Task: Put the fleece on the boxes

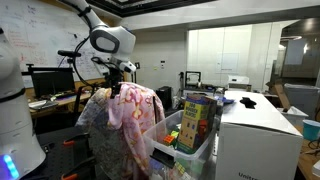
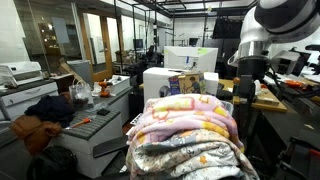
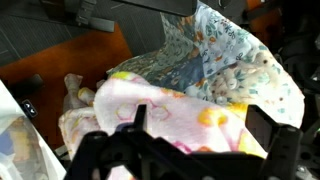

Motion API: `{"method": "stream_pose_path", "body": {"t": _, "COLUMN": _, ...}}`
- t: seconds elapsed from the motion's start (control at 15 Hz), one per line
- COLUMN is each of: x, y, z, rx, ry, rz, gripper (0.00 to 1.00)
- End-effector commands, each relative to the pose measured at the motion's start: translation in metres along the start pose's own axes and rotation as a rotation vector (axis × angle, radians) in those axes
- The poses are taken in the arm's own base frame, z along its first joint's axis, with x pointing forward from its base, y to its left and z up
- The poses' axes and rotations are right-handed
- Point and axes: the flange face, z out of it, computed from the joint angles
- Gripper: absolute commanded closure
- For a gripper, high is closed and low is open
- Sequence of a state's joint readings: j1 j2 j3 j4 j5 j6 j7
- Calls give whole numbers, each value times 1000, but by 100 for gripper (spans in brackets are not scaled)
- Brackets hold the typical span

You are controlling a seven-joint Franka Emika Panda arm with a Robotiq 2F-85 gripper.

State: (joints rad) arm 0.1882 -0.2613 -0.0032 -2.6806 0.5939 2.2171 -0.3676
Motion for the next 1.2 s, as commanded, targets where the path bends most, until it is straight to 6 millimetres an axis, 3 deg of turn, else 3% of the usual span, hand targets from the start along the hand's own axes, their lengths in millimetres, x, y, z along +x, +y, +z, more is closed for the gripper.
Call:
{"method": "stream_pose_path", "body": {"t": 0.0, "x": 1, "y": -18, "z": 2, "rx": 42, "ry": 16, "rz": -75, "gripper": 0}}
{"method": "stream_pose_path", "body": {"t": 0.73, "x": 3, "y": -63, "z": 14, "rx": 40, "ry": 220, "rz": -340, "gripper": 0}}
{"method": "stream_pose_path", "body": {"t": 1.13, "x": 4, "y": -73, "z": 20, "rx": -40, "ry": 320, "rz": -478, "gripper": 0}}
